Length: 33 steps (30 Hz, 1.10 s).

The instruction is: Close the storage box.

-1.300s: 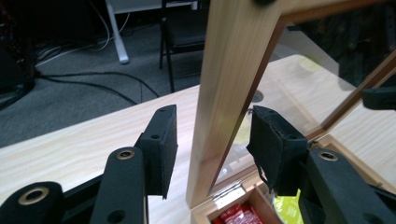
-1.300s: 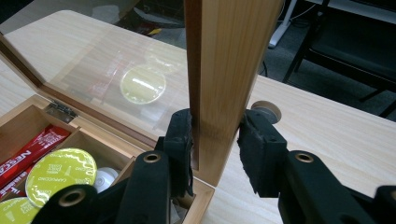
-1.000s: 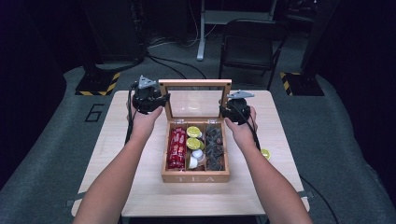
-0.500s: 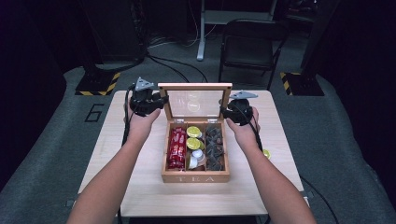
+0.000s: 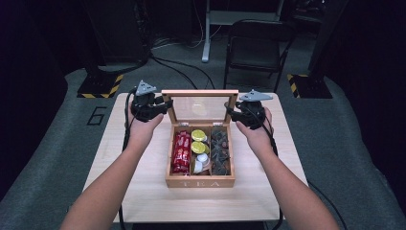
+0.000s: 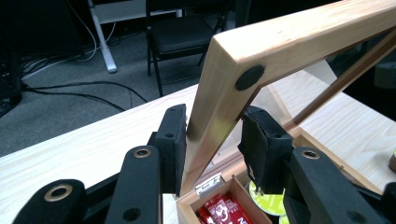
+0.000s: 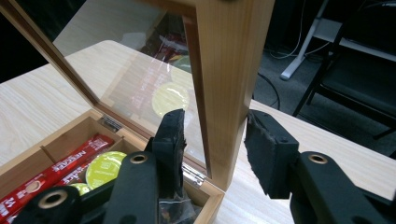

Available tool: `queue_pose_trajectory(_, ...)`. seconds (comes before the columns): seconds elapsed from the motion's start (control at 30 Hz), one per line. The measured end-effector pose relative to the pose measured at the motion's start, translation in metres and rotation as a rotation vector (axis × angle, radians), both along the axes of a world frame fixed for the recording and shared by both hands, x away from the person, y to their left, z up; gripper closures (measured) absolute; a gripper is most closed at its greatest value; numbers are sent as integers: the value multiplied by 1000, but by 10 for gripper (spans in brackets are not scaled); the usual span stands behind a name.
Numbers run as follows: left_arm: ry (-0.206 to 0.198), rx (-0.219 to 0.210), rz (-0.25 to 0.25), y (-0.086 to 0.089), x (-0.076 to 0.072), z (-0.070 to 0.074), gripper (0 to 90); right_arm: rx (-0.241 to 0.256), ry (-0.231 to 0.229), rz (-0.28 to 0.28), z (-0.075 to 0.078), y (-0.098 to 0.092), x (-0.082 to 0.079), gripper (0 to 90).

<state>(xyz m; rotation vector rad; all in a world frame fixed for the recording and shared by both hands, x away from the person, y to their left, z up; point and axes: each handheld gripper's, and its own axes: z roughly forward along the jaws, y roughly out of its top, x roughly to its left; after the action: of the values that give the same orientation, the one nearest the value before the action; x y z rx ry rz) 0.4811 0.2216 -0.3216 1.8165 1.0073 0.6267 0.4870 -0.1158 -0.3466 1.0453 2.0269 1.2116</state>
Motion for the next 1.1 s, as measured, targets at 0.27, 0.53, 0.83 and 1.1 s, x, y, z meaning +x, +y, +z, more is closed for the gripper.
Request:
queue_pose_trajectory(0.27,2,-10,-14,2,-8,-2,605,-7,-15,6,8,0,-11,569)
queue_pose_trajectory(0.53,6,-5,-26,3,-16,-4,604,-42,-72,14,21,2,-24,571)
queue_pose_trajectory(0.83,9,-15,-40,3,-25,-9,562,-41,-58,16,25,5,-33,571)
queue_pose_trajectory(1.1,4,-3,-58,1,-33,-12,523,-31,-41,40,23,1,-41,567)
